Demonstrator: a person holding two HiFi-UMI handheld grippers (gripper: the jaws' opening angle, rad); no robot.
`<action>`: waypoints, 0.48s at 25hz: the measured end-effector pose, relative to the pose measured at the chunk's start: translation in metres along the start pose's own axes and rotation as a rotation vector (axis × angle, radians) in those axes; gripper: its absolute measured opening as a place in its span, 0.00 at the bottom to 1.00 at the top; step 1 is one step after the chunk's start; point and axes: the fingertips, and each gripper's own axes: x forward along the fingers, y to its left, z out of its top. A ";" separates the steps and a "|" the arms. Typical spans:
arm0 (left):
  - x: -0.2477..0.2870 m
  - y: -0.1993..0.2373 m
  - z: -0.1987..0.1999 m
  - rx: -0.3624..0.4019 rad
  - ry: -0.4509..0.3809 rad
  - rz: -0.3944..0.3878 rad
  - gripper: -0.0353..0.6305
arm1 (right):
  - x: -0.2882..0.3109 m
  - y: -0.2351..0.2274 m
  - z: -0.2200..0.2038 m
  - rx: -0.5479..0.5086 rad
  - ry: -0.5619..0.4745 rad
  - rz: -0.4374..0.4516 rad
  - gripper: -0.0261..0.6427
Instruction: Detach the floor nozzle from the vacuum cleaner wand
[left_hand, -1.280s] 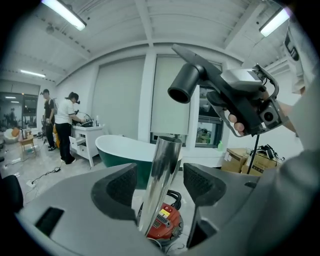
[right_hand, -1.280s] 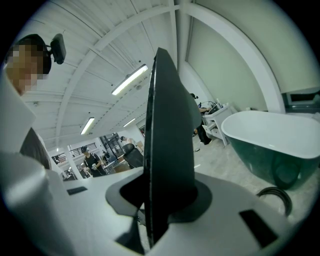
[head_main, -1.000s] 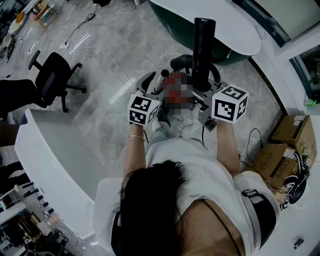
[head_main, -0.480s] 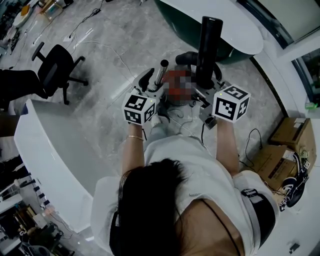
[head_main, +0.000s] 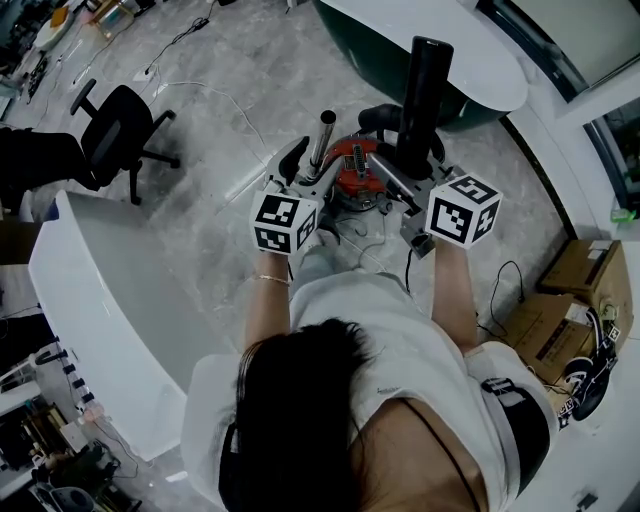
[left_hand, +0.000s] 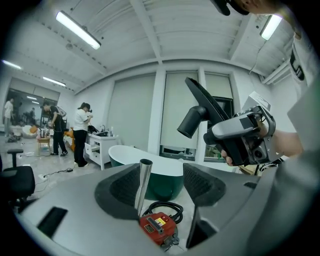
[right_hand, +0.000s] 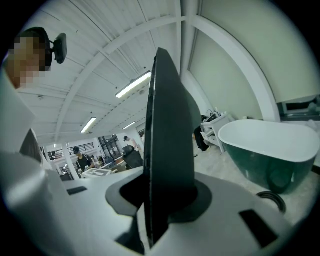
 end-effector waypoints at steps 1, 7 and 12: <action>-0.002 0.000 0.001 0.004 -0.004 0.016 0.47 | -0.001 0.000 -0.001 -0.005 0.001 -0.005 0.20; -0.015 -0.015 0.008 0.013 -0.028 0.056 0.35 | -0.013 0.003 -0.012 -0.028 0.013 -0.026 0.20; -0.024 -0.033 0.007 0.004 -0.035 0.090 0.25 | -0.029 0.005 -0.018 -0.037 0.004 -0.034 0.20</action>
